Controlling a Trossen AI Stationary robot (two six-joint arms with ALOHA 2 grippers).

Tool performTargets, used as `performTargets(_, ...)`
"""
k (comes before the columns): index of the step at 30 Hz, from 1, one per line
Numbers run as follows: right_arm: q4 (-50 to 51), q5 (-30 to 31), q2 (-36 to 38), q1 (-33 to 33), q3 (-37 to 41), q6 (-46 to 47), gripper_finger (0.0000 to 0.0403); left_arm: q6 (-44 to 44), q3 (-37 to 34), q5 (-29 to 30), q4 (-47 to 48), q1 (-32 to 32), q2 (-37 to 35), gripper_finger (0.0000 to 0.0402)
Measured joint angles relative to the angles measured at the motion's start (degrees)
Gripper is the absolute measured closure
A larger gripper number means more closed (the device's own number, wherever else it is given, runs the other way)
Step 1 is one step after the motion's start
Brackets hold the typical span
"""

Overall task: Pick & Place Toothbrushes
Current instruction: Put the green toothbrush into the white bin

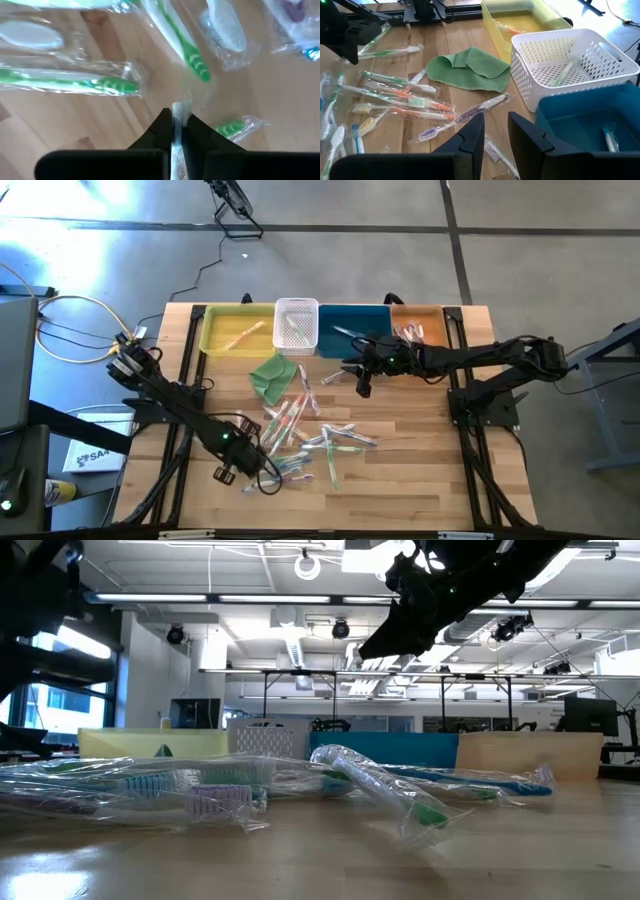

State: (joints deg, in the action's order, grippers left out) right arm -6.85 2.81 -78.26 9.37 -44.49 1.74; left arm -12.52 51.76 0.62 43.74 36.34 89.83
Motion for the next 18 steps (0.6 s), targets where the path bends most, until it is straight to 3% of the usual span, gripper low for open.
performTargets(8, 0.59, -0.16, 0.02, 0.0, 0.0, -0.35, 0.0324, -0.39, 3.56, 3.76, 2.28, -4.56, -4.19, 0.0388)
performTargets(18, 7.52, -0.11, 1.68, 0.0, 0.0, -0.53, 0.0324, 13.7, 12.34, 7.89, 2.89, -17.06, -6.14, 0.0389)
